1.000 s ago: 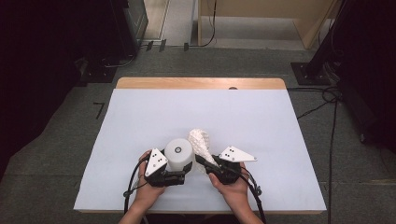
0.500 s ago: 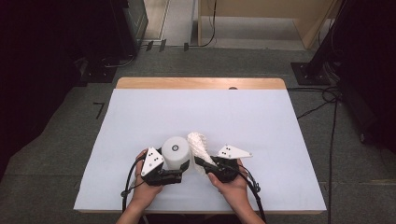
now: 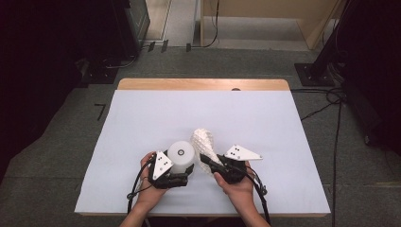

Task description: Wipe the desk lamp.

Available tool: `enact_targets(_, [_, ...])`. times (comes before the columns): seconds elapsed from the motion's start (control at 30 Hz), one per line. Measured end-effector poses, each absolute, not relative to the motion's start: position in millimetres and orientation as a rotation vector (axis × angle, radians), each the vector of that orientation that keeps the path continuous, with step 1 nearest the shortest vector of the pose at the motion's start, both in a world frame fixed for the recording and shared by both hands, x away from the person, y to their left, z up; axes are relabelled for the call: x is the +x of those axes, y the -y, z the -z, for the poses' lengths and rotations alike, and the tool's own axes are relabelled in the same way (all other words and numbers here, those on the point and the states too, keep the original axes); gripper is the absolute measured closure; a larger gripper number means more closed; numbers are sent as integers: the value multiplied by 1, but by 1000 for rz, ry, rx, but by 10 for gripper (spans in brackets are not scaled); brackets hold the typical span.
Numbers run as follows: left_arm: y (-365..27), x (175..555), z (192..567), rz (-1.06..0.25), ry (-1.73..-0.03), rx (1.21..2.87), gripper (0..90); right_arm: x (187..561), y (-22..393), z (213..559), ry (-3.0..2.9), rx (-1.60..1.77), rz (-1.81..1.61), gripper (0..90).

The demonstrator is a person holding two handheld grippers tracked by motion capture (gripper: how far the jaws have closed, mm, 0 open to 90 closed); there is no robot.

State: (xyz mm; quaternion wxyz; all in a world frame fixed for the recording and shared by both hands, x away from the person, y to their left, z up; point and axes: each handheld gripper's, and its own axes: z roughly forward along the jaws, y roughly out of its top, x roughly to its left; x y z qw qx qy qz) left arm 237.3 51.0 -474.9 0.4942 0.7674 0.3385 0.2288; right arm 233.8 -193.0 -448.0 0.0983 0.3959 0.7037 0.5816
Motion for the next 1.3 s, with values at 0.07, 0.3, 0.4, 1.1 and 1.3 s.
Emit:
enact_targets(0.07, [-51, 237, 475, -561, -822, 1861, 88, 235, 194, 451, -2079, 1184, -1710, 787])
enact_targets(0.3, [-45, 228, 476, -616, -899, 1784, 62, 239, 198, 458, -2060, 1237, -1660, 783])
enact_targets(0.4, [-35, 223, 474, -678, -976, 1780, 37, 242, 201, 464, -2056, 1286, -1626, 783])
enact_targets(1.1, [-60, 228, 455, -468, -802, 1756, 88, 237, 184, 473, -2128, 1221, -1617, 780])
enact_targets(1.3, [-55, 231, 461, -453, -795, 1813, 88, 230, 185, 460, -2097, 1134, -1693, 780])
